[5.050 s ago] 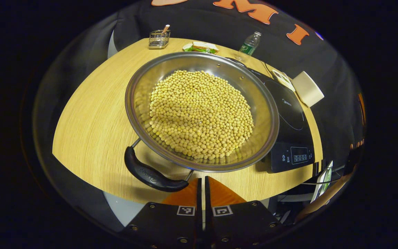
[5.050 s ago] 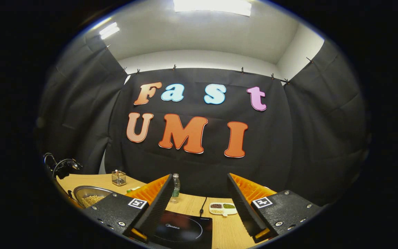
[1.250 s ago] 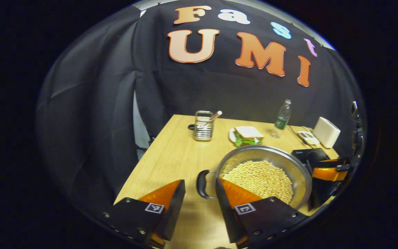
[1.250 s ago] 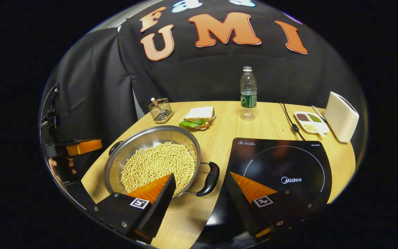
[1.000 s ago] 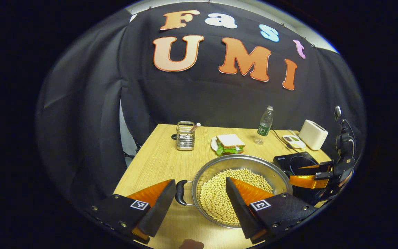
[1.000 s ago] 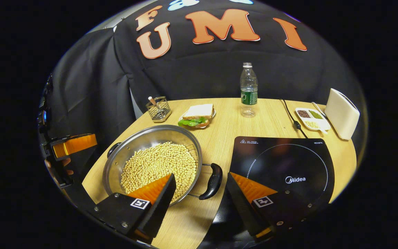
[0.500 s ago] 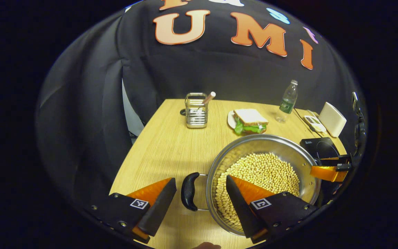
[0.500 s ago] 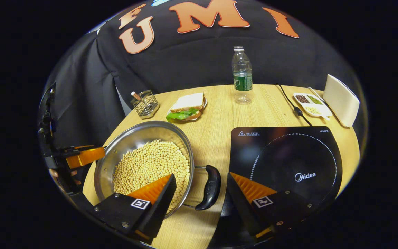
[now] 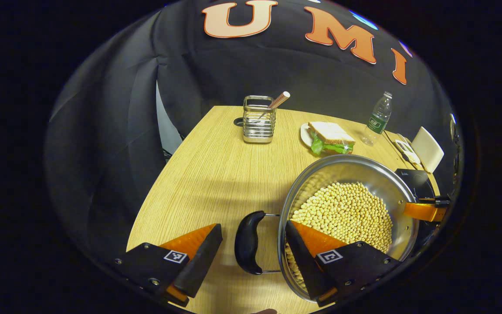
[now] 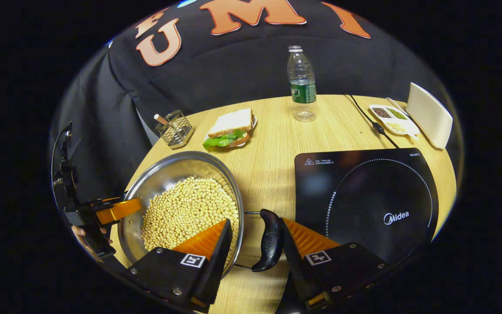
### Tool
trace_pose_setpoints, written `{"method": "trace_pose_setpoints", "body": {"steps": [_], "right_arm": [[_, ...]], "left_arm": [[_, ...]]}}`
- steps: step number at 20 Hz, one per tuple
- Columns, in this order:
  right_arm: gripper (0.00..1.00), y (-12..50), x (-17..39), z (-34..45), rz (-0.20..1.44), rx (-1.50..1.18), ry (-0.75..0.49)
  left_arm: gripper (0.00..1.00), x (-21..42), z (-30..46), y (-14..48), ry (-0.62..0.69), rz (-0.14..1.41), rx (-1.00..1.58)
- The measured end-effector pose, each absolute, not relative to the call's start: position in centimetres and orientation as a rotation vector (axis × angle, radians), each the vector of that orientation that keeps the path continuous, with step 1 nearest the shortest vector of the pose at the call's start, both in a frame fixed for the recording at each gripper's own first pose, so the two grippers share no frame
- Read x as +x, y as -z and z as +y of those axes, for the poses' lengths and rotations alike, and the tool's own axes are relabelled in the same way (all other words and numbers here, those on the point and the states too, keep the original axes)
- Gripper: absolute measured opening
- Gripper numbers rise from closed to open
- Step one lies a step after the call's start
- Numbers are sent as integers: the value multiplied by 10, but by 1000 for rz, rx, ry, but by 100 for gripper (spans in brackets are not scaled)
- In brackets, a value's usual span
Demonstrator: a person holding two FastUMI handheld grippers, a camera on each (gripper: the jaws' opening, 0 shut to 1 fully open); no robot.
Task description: First push the handle of the pot to place it horizontally, then grasp the pot with both hands and set it on the induction cooktop.
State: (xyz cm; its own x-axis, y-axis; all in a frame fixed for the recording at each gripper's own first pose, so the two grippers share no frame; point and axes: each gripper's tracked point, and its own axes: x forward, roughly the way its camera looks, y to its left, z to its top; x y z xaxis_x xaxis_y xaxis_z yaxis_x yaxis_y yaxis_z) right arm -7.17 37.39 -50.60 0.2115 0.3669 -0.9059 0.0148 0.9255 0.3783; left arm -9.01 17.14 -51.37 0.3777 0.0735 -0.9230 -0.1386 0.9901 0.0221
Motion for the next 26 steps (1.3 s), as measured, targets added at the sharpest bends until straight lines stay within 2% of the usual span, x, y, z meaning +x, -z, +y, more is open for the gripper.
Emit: {"method": "trace_pose_setpoints", "body": {"steps": [3, 8, 10, 12, 16, 23, 26], "right_arm": [[63, 511, -81, 385, 1388, 379, -264], [64, 519, -82, 393, 1380, 306, -273], [66, 522, -87, 394, 1401, 321, -267], [64, 522, -86, 396, 1410, 336, -267], [63, 521, -86, 396, 1403, 331, -272], [52, 520, -83, 398, 1379, 328, -287], [52, 513, -84, 394, 1360, 329, -304]], "left_arm": [[93, -96, 170, 520, -149, 1193, -57], [90, -100, 165, 530, -162, 1191, -57], [92, -101, 162, 534, -164, 1183, -39], [93, -100, 159, 536, -155, 1160, -45], [74, -97, 159, 535, -188, 1127, -66], [70, -101, 156, 529, -224, 1098, -16], [70, -98, 154, 522, -243, 1074, -14]]}}
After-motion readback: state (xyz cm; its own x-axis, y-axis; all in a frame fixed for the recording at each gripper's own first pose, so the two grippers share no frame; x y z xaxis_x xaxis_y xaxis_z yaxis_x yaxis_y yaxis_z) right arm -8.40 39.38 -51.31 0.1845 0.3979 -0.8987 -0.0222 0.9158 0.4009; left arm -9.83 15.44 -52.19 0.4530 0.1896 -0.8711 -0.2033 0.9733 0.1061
